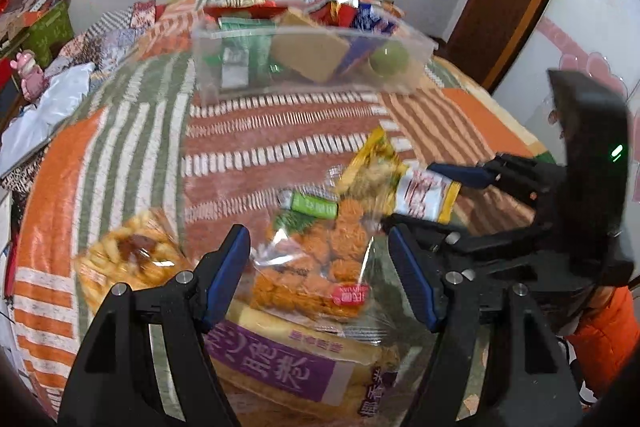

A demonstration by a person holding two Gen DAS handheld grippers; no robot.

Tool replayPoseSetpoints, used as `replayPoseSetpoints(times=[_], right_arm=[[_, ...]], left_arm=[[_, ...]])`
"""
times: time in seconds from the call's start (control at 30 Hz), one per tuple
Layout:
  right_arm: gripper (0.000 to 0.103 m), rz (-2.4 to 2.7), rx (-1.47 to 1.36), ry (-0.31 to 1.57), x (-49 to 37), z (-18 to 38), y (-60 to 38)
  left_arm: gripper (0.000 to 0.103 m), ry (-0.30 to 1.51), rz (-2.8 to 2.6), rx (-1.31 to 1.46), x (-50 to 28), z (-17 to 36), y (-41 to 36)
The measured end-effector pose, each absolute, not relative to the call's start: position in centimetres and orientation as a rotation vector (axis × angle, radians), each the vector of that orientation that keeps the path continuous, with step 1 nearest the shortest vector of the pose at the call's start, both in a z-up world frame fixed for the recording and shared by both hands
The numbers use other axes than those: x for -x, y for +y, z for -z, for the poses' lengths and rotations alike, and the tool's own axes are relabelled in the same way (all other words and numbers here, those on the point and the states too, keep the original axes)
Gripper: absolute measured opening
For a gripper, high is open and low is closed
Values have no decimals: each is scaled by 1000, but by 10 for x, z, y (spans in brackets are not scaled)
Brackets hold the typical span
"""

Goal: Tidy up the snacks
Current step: 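Grasp orange noodle-snack bag with left tool while right tool grasps yellow chip bag, then carry both bags over the box and release them inside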

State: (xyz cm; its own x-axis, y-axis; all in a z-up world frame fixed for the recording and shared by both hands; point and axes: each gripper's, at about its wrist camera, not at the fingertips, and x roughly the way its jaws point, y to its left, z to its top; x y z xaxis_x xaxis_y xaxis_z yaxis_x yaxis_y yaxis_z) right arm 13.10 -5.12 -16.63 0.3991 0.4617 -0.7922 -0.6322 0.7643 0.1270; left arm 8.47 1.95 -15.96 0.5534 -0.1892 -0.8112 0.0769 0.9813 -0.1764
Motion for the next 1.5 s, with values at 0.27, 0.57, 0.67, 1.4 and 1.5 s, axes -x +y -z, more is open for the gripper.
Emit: replayPoseSetpoints(times=[0.27, 0.57, 0.67, 1.4, 1.5], right_arm=[[60, -658, 141, 920, -129, 161, -71], [58, -652, 89, 908, -121, 158, -78], [57, -657, 77, 893, -121, 153, -78], [57, -557, -15, 714, -182, 89, -104], [57, -531, -33, 689, -205, 81, -103]], left_arm=[[68, 994, 133, 91, -88, 179, 14], [63, 967, 150, 142, -85, 179, 19], [62, 947, 150, 146, -85, 172, 19], [62, 749, 119, 140, -157, 91, 26], [62, 727, 97, 123, -179, 83, 29]])
